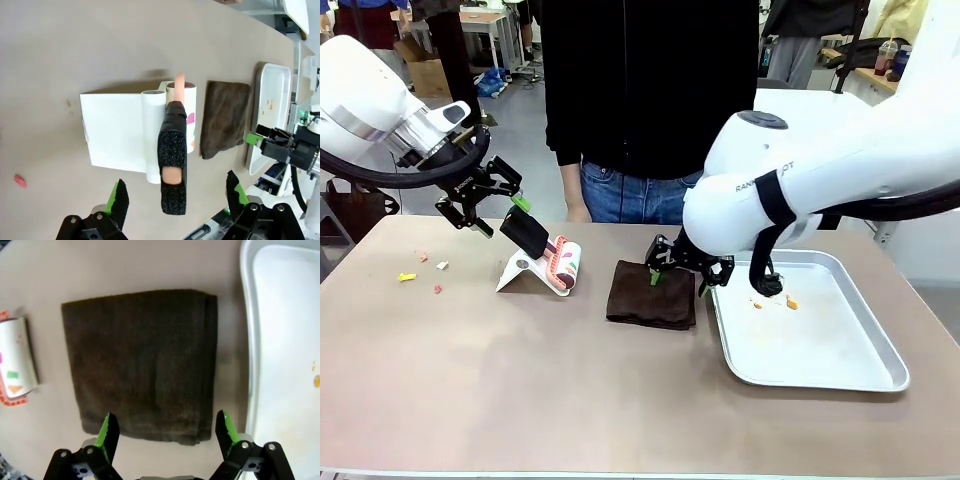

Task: Clean the surface of the table.
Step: Hold the Lint Roller with your left hand and the towel with your right hand.

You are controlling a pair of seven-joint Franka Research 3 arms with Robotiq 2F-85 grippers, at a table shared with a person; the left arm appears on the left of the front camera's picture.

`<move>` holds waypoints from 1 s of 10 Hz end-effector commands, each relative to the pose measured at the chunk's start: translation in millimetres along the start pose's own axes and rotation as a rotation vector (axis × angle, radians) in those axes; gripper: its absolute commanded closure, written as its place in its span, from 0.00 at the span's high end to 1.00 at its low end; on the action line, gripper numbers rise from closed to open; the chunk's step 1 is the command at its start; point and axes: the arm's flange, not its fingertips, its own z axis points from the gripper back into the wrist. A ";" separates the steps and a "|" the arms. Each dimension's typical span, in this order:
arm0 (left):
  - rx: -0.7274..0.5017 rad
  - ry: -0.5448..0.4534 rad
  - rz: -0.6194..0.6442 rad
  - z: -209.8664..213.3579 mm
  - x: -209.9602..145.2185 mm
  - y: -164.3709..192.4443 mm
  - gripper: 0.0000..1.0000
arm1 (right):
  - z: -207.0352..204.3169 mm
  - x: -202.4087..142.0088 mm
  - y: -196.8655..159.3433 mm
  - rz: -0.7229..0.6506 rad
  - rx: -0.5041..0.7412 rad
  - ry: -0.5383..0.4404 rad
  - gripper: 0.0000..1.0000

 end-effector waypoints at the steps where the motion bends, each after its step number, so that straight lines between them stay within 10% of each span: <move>1: -0.033 0.003 -0.011 -2.8 -6.5 -9.0 1.00 | -9.4 8.1 24.3 -0.062 -0.080 0.025 1.00; 10: -0.003 0.024 -0.022 -13.1 -6.4 -27.3 1.00 | -44.1 17.3 24.7 -0.158 -0.179 -0.059 1.00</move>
